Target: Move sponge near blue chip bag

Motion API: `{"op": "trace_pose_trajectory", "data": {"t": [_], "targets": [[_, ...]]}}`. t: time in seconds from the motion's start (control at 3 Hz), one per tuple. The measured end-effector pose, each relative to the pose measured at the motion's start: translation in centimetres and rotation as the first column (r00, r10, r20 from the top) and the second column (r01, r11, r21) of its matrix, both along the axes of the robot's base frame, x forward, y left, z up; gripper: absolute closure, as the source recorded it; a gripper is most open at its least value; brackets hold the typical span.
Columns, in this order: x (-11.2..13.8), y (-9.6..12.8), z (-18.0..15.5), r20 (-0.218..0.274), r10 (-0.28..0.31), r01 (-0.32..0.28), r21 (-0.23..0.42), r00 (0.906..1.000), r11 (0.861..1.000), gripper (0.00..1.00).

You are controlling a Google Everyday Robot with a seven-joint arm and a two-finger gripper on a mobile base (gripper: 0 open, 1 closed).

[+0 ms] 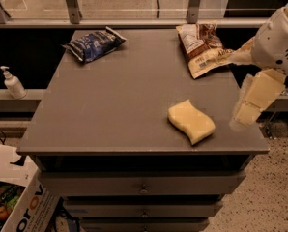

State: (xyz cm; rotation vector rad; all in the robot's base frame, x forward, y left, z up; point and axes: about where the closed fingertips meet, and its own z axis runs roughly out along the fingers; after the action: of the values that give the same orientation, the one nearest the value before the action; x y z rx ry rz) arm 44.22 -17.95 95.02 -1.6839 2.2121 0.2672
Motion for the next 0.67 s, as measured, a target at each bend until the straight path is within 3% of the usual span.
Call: {"op": "trace_pose_trajectory", "data": {"t": [0.33,0.67], "targets": [[0.1,3.1,-1.9,-0.057,0.028,-0.02,0.135,0.9979,0.991,0.0],[0.2,5.3,-3.6,-0.058,0.056,-0.042,0.222,0.9967,0.974,0.0]]}}
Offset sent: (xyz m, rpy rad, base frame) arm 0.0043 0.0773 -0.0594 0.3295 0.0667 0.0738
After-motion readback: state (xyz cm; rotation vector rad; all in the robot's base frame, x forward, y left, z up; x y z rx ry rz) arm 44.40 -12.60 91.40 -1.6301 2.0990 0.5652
